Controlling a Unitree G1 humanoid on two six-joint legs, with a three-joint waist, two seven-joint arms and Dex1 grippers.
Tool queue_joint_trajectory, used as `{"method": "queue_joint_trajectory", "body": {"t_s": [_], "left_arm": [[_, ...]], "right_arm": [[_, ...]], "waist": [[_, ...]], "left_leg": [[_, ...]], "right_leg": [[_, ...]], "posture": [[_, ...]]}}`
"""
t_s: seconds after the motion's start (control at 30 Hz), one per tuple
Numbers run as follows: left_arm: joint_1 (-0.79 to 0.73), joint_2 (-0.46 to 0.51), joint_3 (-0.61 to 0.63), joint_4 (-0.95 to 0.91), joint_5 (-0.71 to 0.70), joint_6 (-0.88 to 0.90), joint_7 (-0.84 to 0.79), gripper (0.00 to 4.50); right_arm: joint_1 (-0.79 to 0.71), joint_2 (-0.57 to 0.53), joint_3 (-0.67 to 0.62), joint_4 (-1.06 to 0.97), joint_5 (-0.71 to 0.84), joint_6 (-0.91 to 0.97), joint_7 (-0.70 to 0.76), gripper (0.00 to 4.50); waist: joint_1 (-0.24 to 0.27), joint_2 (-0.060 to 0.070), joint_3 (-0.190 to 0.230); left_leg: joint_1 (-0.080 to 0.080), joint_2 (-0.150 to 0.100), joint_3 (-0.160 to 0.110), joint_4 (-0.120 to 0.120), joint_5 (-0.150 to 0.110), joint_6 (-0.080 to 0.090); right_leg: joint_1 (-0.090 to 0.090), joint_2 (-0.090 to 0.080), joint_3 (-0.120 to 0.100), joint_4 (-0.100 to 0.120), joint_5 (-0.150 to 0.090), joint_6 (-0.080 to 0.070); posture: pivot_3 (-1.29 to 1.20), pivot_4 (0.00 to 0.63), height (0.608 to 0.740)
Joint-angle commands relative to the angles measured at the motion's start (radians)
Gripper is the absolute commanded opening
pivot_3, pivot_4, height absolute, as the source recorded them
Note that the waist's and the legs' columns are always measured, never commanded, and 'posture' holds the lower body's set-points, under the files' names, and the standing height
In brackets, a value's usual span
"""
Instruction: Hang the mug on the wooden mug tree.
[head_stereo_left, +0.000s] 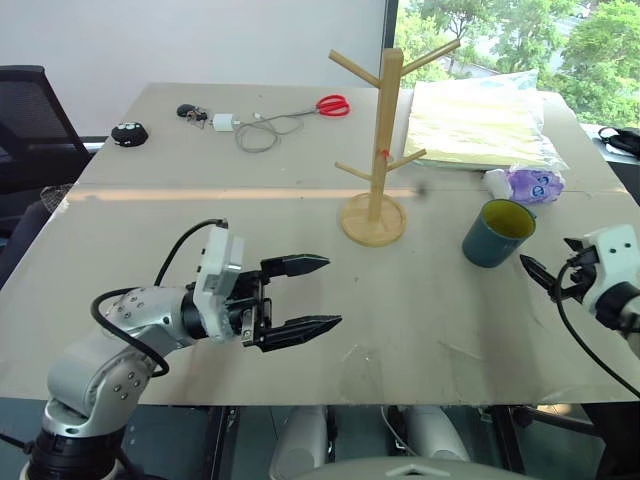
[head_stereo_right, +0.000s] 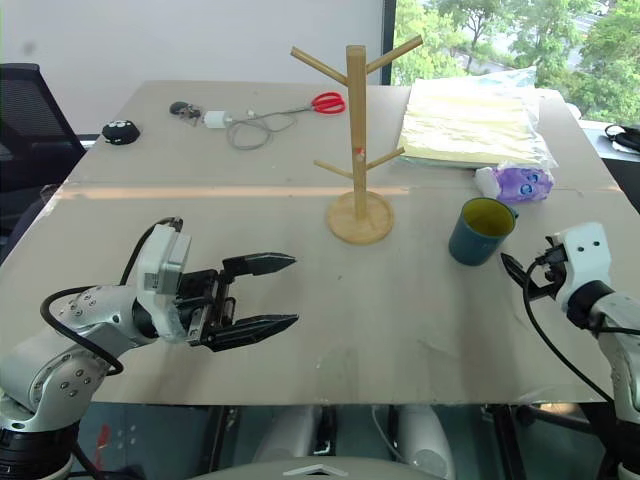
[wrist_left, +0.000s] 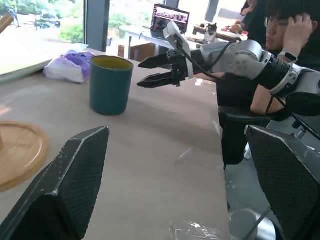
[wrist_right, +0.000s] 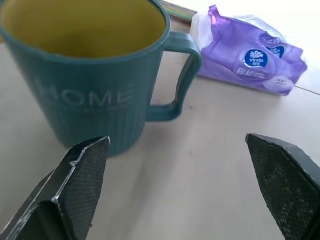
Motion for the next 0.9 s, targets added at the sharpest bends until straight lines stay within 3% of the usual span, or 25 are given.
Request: {"method": "queue_joint_trajectory", "body": {"t_s": [0.03, 0.27, 0.33, 0.43, 0.9], "left_arm": [[0.062, -0.007, 0.036, -0.066, -0.026, -0.028, -0.004, 4.5], [0.154, -0.014, 0.059, -0.182, -0.044, -0.041, 0.061, 4.5], [0.176, -0.015, 0.066, -0.226, -0.052, -0.041, 0.091, 4.5], [0.206, -0.013, 0.064, -0.286, -0.065, -0.038, 0.137, 4.5], [0.23, 0.02, 0.145, -0.242, -0.101, -0.06, 0.123, 4.5]], "right_arm": [[-0.063, 0.009, 0.021, 0.03, -0.017, -0.024, -0.022, 4.41], [-0.129, 0.027, 0.042, 0.09, -0.035, -0.047, -0.035, 4.41], [-0.14, 0.026, 0.043, 0.101, -0.038, -0.054, -0.036, 4.2], [-0.147, 0.017, 0.044, 0.098, -0.035, -0.054, -0.024, 3.13], [-0.321, 0.024, 0.137, 0.282, -0.116, -0.117, -0.019, 3.13]], "waist": [[-0.004, 0.0, 0.0], [0.002, 0.0, 0.0], [0.003, 0.0, 0.0], [-0.002, 0.0, 0.0], [-0.004, 0.001, 0.0]], "left_leg": [[0.0, 0.0, 0.001, 0.0, 0.0, 0.0], [0.0, 0.0, 0.001, 0.0, 0.0, 0.0], [0.0, 0.0, 0.001, 0.0, 0.0, 0.0], [0.0, 0.0, 0.002, 0.0, 0.0, 0.0], [0.001, 0.0, 0.002, 0.0, 0.0, 0.0]], "right_leg": [[0.0, 0.0, 0.001, 0.0, 0.0, 0.0], [0.0, 0.0, 0.001, 0.0, 0.0, 0.0], [0.0, 0.0, 0.002, 0.0, 0.0, 0.0], [0.0, 0.0, 0.003, 0.0, 0.0, 0.0], [0.0, 0.001, 0.003, 0.0, 0.0, 0.0]], "posture": [[0.0, 0.15, 0.74], [0.0, 0.15, 0.74], [0.0, 0.15, 0.74], [0.0, 0.15, 0.74], [0.0, 0.15, 0.74]]}}
